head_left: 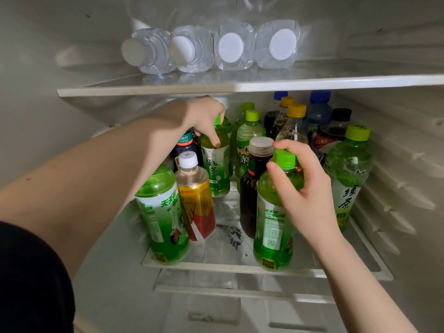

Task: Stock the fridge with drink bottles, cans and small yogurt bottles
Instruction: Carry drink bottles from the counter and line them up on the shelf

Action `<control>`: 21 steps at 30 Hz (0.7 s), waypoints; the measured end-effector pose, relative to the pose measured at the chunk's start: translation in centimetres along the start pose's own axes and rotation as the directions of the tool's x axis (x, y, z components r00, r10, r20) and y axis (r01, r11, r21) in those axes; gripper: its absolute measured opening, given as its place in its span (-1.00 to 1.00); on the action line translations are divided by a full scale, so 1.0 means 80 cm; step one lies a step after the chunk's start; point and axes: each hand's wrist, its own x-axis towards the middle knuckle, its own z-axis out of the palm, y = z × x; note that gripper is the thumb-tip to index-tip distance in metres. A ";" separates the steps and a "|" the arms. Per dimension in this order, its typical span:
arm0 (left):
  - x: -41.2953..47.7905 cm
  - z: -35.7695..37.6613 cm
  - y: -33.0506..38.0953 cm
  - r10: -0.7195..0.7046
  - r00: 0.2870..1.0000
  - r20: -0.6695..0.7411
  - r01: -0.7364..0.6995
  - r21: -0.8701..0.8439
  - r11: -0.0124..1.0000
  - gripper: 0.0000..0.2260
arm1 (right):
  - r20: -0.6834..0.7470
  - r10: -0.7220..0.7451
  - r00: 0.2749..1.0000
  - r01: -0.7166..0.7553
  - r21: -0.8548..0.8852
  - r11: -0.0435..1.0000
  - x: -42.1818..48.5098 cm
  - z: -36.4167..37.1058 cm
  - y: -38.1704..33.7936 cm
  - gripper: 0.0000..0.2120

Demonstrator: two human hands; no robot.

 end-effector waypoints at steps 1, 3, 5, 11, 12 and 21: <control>-0.001 0.000 0.002 -0.003 1.000 -0.001 0.003 0.007 1.000 -0.49 | -0.001 -0.001 1.000 0.001 -0.002 1.000 0.000 0.000 0.000 -0.78; -0.001 0.000 0.004 -0.016 1.000 -0.001 0.016 0.012 1.000 -0.48 | -0.002 -0.007 1.000 0.007 -0.004 1.000 0.000 0.000 0.000 -0.78; -0.002 0.001 0.005 -0.032 0.999 -0.006 0.032 0.016 0.999 -0.45 | 0.000 -0.004 1.000 0.004 -0.002 1.000 0.000 0.000 -0.001 -0.77; -0.009 0.001 0.012 -0.078 0.997 0.020 0.077 0.030 0.997 -0.20 | 0.009 -0.007 1.000 0.007 -0.016 1.000 -0.001 -0.002 0.000 -0.76; -0.011 -0.001 0.014 -0.089 0.996 0.020 0.089 0.022 0.996 -0.18 | 0.007 -0.011 1.000 0.011 -0.016 1.000 -0.001 -0.002 0.000 -0.76; -0.094 -0.008 0.011 -0.179 0.983 -0.038 0.166 -0.228 0.959 -0.53 | 0.005 -0.024 1.000 0.024 -0.015 1.000 -0.002 -0.002 0.001 -0.75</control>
